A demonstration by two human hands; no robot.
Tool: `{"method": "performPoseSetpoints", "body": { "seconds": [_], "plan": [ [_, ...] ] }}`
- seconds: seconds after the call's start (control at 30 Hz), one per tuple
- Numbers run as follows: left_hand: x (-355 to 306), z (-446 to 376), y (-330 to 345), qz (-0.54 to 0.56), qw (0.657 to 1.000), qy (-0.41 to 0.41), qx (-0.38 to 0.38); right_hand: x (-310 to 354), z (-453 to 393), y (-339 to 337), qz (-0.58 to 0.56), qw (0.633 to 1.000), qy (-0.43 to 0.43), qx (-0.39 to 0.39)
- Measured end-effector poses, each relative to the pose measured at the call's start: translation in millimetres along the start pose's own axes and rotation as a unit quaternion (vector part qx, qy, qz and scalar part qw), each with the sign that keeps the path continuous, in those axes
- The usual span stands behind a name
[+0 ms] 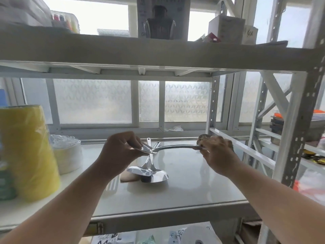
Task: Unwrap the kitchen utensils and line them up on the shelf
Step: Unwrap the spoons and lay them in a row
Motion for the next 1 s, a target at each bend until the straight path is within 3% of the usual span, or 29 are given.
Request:
{"method": "performPoseSetpoints", "body": {
  "seconds": [0.17,0.23,0.4,0.5,0.6,0.67,0.73,0.77,0.83,0.9,1.0],
  "plan": [
    [12,-8,6,0.072,0.996,-0.038,-0.037,-10,12,-5,-0.046,0.999,-0.013,0.022],
    [19,-13,20,0.079,0.991,-0.102,-0.048,-6,18,-7,-0.047,0.998,-0.024,0.018],
    [35,-23,59,0.213,0.927,-0.244,-0.190,25,38,-13,-0.042,0.998,0.010,0.048],
    [51,-45,74,0.285,0.908,-0.249,-0.178,43,56,-15,-0.120,0.989,-0.020,0.083],
    [50,-54,86,0.300,0.912,-0.261,-0.099,49,73,-10,-0.145,0.981,-0.091,0.096],
    [51,-56,94,0.216,0.941,-0.255,-0.046,44,78,-1,-0.107,0.986,-0.105,0.073],
    [50,-51,99,-0.003,0.975,-0.221,-0.002,36,74,10,-0.086,0.993,-0.062,0.047],
    [50,-46,103,-0.123,0.973,-0.192,0.025,33,70,17,-0.081,0.995,-0.032,0.043],
    [50,-26,114,-0.271,0.947,-0.142,0.096,31,59,29,-0.079,0.995,0.039,0.054],
    [50,-8,120,-0.350,0.918,-0.125,0.141,33,46,42,-0.082,0.988,0.099,0.091],
    [51,12,128,-0.482,0.865,-0.043,0.135,38,27,58,-0.086,0.976,0.150,0.133]
  ]
}}
Point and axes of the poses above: each hand's wrist, its own z-axis away from the middle knuckle, its own y-axis out of the palm, x = y × z, the point moved 3 cm from there along -z, towards the middle knuckle, and after that the axes turned 8 degrees about -y, right-handed, at the moved point
